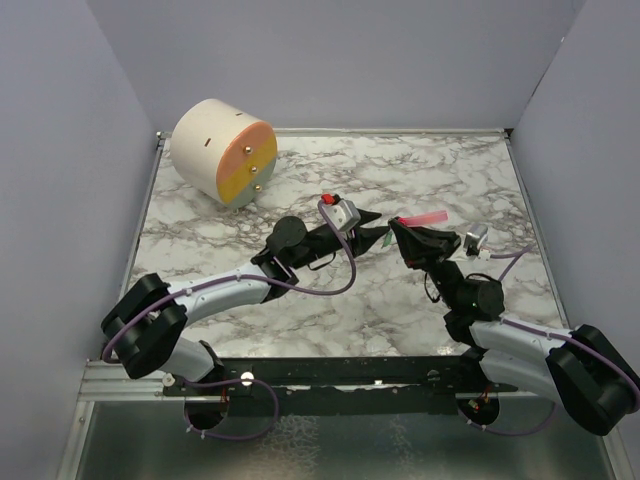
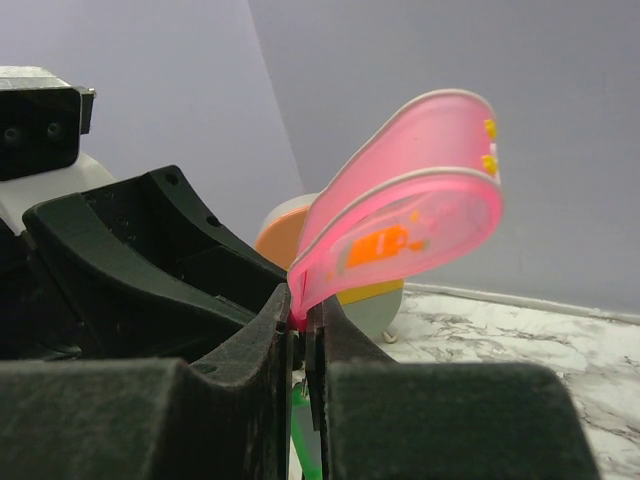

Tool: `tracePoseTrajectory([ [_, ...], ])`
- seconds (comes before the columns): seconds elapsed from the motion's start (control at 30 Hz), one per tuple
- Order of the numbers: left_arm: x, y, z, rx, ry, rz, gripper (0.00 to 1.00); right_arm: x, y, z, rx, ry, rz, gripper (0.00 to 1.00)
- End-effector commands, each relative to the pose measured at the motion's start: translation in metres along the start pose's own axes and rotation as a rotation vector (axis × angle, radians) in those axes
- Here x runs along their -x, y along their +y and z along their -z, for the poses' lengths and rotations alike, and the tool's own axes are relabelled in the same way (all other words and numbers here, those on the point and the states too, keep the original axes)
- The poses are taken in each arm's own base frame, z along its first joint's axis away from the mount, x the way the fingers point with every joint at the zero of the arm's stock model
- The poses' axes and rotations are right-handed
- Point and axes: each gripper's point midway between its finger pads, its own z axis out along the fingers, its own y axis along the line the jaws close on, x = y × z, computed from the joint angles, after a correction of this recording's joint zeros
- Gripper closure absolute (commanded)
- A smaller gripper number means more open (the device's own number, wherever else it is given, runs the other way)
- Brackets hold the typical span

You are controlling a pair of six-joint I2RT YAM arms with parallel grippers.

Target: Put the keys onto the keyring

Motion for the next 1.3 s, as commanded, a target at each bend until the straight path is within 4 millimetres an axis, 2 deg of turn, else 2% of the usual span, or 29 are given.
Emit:
tracePoseTrajectory([
  [0.0, 0.023, 0.001, -0.007, -0.029, -0.075, -0.001, 0.62, 0.066, 0.029, 0.002, 0.124, -0.259, 0.021, 0.99],
  [0.67, 0.025, -0.004, -0.013, -0.076, -0.100, 0.016, 0.62, 0.063, 0.031, 0.003, 0.137, -0.254, 0.014, 0.99],
  [1.0, 0.029, -0.004, -0.016, -0.079, -0.112, 0.019, 0.66, 0.062, 0.032, 0.005, 0.140, -0.249, 0.012, 0.99],
  [1.13, 0.031, -0.005, -0.017, -0.083, -0.119, 0.020, 0.74, 0.061, 0.032, 0.006, 0.138, -0.247, 0.009, 0.99],
  [1.27, 0.032, -0.005, -0.018, -0.087, -0.121, 0.024, 0.96, 0.060, 0.031, 0.007, 0.135, -0.246, 0.007, 0.99],
])
